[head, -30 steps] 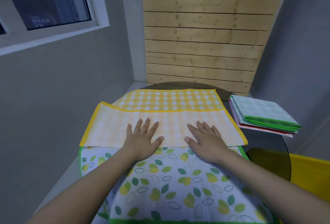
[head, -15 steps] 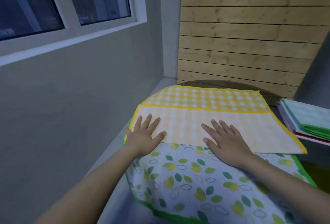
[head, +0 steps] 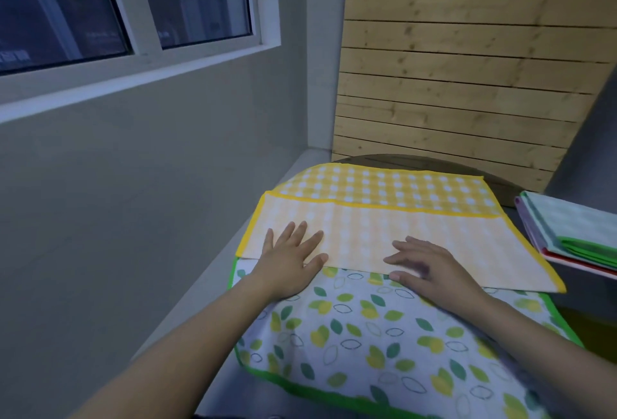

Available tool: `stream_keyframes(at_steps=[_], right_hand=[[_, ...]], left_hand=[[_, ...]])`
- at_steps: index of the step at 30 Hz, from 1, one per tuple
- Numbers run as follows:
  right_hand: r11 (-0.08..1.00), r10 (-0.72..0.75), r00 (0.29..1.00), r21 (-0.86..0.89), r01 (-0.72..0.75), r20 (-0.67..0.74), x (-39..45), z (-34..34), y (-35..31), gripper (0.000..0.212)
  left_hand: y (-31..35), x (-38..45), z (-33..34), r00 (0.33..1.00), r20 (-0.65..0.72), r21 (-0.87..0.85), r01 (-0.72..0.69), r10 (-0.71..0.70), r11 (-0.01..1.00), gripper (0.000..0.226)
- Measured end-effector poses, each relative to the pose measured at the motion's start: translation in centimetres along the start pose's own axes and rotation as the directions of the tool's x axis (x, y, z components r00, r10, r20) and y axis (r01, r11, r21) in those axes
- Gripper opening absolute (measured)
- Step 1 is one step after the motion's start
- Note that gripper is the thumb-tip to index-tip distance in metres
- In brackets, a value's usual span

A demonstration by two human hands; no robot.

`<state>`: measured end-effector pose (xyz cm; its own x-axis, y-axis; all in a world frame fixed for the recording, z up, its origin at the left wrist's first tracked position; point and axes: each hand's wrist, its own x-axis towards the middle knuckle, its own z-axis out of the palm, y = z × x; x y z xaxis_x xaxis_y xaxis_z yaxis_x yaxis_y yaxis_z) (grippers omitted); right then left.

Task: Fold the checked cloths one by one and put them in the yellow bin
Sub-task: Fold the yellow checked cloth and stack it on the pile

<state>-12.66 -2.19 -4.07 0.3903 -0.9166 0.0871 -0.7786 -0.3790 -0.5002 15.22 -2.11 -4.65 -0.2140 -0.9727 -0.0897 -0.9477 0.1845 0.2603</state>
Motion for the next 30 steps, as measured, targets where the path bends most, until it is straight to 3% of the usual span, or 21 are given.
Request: stream_keyframes(at_steps=[3, 6, 15, 23, 28, 30], right_hand=[[1.0, -0.023, 0.993, 0.014, 0.025, -0.119, -0.3, 0.5, -0.3, 0.021], [0.993, -0.088, 0.986, -0.084, 0.077, -0.139, -0.4, 0.9, -0.6, 0.01], [0.994, -0.108, 0.99, 0.025, 0.111, -0.092, -2.2, 0.0, -1.9, 0.011], [0.976, -0.205, 0.979, -0.077, 0.203, -0.017, -8.8, -0.5, -3.8, 0.015], [0.972, -0.225, 0.971, -0.044, 0.229, 0.079, -9.8, -0.8, -3.8, 0.034], [0.975, -0.212, 0.975, -0.054, 0.216, 0.071, -9.2, -0.9, -3.4, 0.035]], left_hand=[[0.2, 0.0, 0.0, 1.0, -0.006, -0.002, -0.004, 0.004, 1.0, 0.056], [0.3, -0.1, -0.2, 1.0, 0.002, -0.004, 0.005, -0.005, 1.0, 0.056], [2.2, -1.5, -1.7, 0.998, -0.014, -0.011, -0.055, 0.055, 0.998, 0.054], [5.9, -3.9, -0.8, 0.982, 0.019, -0.006, -0.188, 0.188, 0.982, 0.052], [7.2, -3.7, 0.3, 0.988, 0.074, 0.069, -0.144, 0.139, 0.987, 0.061], [7.5, -3.3, 0.7, 0.993, 0.023, 0.168, -0.121, 0.119, 0.978, 0.065]])
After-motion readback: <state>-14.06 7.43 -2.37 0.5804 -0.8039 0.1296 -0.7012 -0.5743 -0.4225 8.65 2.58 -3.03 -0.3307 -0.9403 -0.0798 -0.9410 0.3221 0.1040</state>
